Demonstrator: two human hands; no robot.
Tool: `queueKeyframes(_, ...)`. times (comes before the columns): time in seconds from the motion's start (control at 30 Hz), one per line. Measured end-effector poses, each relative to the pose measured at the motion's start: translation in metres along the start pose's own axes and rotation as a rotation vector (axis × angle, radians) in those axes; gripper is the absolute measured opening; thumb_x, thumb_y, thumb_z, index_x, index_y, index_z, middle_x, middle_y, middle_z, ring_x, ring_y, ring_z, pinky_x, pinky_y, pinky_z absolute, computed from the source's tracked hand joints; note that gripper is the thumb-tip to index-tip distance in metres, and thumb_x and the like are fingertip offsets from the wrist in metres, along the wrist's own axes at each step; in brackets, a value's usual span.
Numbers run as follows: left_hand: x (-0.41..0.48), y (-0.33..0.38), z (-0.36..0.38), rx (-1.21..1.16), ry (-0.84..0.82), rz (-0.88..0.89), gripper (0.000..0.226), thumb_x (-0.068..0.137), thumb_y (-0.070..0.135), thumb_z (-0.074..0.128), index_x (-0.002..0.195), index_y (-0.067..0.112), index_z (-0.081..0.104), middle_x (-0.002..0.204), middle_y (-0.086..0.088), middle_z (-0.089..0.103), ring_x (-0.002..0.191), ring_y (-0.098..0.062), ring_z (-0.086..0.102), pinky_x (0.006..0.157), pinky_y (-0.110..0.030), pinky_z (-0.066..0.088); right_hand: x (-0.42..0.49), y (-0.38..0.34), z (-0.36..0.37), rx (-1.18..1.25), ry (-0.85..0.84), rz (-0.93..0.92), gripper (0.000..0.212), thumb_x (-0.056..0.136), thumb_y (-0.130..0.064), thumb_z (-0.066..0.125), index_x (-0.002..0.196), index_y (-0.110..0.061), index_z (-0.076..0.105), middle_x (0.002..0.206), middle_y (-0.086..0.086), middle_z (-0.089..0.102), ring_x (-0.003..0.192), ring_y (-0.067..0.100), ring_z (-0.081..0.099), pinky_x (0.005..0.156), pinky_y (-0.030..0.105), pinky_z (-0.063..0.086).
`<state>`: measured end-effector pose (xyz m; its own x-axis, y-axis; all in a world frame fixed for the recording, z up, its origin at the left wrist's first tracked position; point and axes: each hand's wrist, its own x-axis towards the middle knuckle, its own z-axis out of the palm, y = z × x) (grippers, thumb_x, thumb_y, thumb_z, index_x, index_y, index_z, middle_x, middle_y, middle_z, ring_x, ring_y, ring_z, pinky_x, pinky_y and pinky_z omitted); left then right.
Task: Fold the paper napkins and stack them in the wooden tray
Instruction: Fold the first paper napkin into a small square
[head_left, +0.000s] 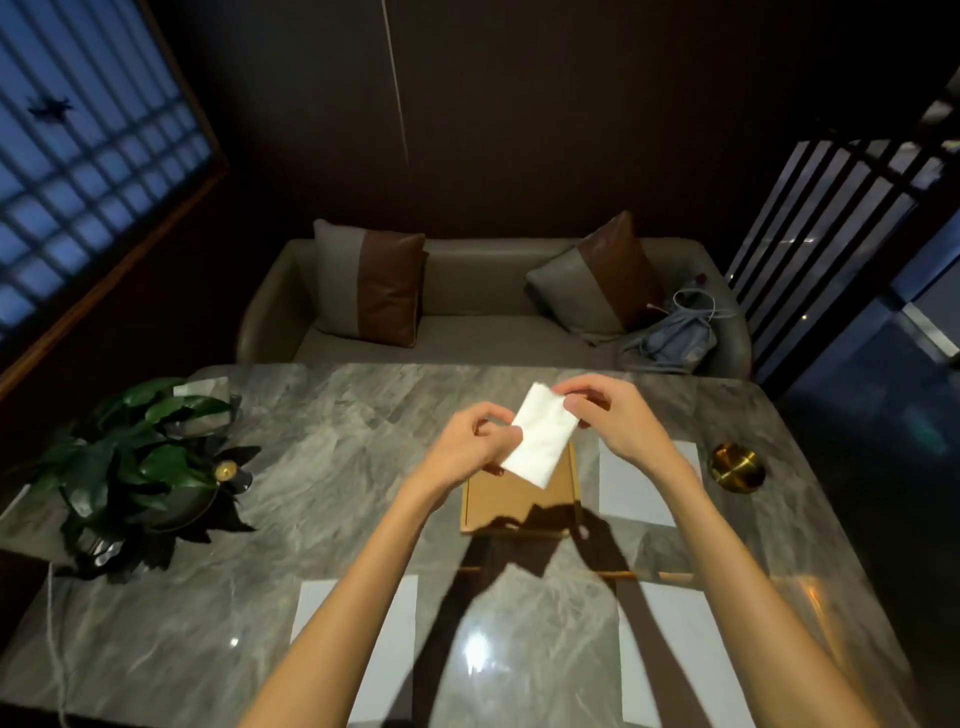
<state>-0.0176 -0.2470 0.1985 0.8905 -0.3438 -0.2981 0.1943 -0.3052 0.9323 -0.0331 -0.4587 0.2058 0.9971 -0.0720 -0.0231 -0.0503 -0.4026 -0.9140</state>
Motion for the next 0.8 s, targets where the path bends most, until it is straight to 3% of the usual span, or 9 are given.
queueKeyframes(0.07, -0.005, -0.032, 0.016, -0.027, 0.044, -0.003, 0.012, 0.095, 0.0, 0.063, 0.102, -0.009, 0.061, 0.076, -0.018, 0.05, 0.068, -0.023, 0.047, 0.052, -0.023, 0.043, -0.008, 0.021, 0.012, 0.012, -0.098, 0.06, 0.019, 0.097, -0.013, 0.06, 0.11, -0.021, 0.07, 0.095, -0.005, 0.07, 0.084, 0.011, 0.065, 0.068, 0.022, 0.054)
queueKeyframes(0.17, -0.013, -0.089, 0.039, -0.099, 0.126, -0.099, 0.007, 0.093, -0.003, 0.064, 0.09, 0.002, 0.06, 0.064, -0.006, 0.047, 0.06, -0.012, 0.042, 0.053, -0.019, 0.039, -0.04, 0.073, 0.046, 0.227, -0.125, 0.325, 0.029, 0.097, -0.027, 0.064, 0.124, -0.018, 0.063, 0.101, -0.002, 0.072, 0.085, 0.008, 0.068, 0.064, 0.016, 0.054)
queueKeyframes(0.27, -0.023, -0.154, 0.065, -0.099, 0.133, -0.219, 0.005, 0.092, 0.002, 0.066, 0.088, 0.004, 0.066, 0.071, -0.005, 0.059, 0.062, -0.01, 0.054, 0.058, -0.018, 0.046, -0.089, 0.14, 0.091, 0.403, -0.075, 0.552, 0.026, 0.093, -0.011, 0.068, 0.118, -0.005, 0.067, 0.093, 0.006, 0.078, 0.075, 0.013, 0.073, 0.061, 0.018, 0.055)
queueKeyframes(0.4, -0.032, -0.225, 0.094, -0.04, 0.124, -0.36, 0.009, 0.094, 0.006, 0.064, 0.085, 0.005, 0.062, 0.074, -0.009, 0.062, 0.064, -0.016, 0.059, 0.061, -0.022, 0.051, -0.125, 0.212, 0.136, 0.316, 0.003, 0.615, 0.021, 0.092, -0.011, 0.067, 0.111, -0.003, 0.072, 0.106, 0.014, 0.075, 0.096, 0.029, 0.072, 0.07, 0.025, 0.058)
queueKeyframes(0.5, -0.023, -0.258, 0.106, -0.065, 0.169, -0.396, 0.016, 0.093, 0.003, 0.063, 0.077, 0.004, 0.059, 0.071, -0.012, 0.06, 0.065, -0.021, 0.059, 0.061, -0.031, 0.054, -0.122, 0.245, 0.157, 0.241, 0.057, 0.641, 0.021, 0.091, -0.013, 0.067, 0.109, -0.006, 0.073, 0.109, 0.013, 0.074, 0.1, 0.029, 0.071, 0.089, 0.043, 0.059)
queueKeyframes(0.57, -0.014, -0.272, 0.111, -0.105, 0.207, -0.398, 0.009, 0.092, 0.004, 0.064, 0.085, -0.001, 0.061, 0.081, -0.017, 0.06, 0.076, -0.028, 0.058, 0.072, -0.043, 0.055, -0.114, 0.261, 0.167, 0.207, 0.078, 0.63, 0.022, 0.09, -0.014, 0.068, 0.11, -0.008, 0.073, 0.111, 0.011, 0.074, 0.1, 0.026, 0.07, 0.086, 0.037, 0.059)
queueKeyframes(0.63, -0.006, -0.285, 0.114, -0.119, 0.235, -0.411, 0.014, 0.092, 0.008, 0.064, 0.1, -0.004, 0.061, 0.091, -0.018, 0.059, 0.083, -0.028, 0.057, 0.084, -0.051, 0.055, -0.11, 0.271, 0.173, 0.138, 0.06, 0.634, 0.031, 0.093, -0.021, 0.065, 0.123, -0.01, 0.067, 0.123, 0.007, 0.069, 0.106, 0.02, 0.065, 0.085, 0.025, 0.051)
queueKeyframes(0.73, -0.005, -0.301, 0.112, 0.069, 0.248, -0.436, 0.026, 0.095, 0.011, 0.063, 0.119, 0.005, 0.056, 0.09, -0.009, 0.058, 0.076, -0.015, 0.054, 0.071, -0.026, 0.051, -0.118, 0.284, 0.178, -0.065, 0.063, 0.645, 0.04, 0.101, -0.019, 0.054, 0.139, -0.006, 0.055, 0.141, 0.011, 0.058, 0.126, 0.026, 0.055, 0.103, 0.029, 0.04)
queueKeyframes(0.8, -0.006, -0.31, 0.111, 0.145, 0.24, -0.402, 0.029, 0.096, 0.01, 0.06, 0.125, 0.005, 0.055, 0.09, -0.009, 0.06, 0.075, -0.014, 0.054, 0.066, -0.024, 0.046, -0.125, 0.289, 0.182, -0.105, 0.053, 0.616, 0.037, 0.102, -0.013, 0.05, 0.137, -0.003, 0.057, 0.14, 0.012, 0.059, 0.13, 0.029, 0.054, 0.106, 0.03, 0.039)
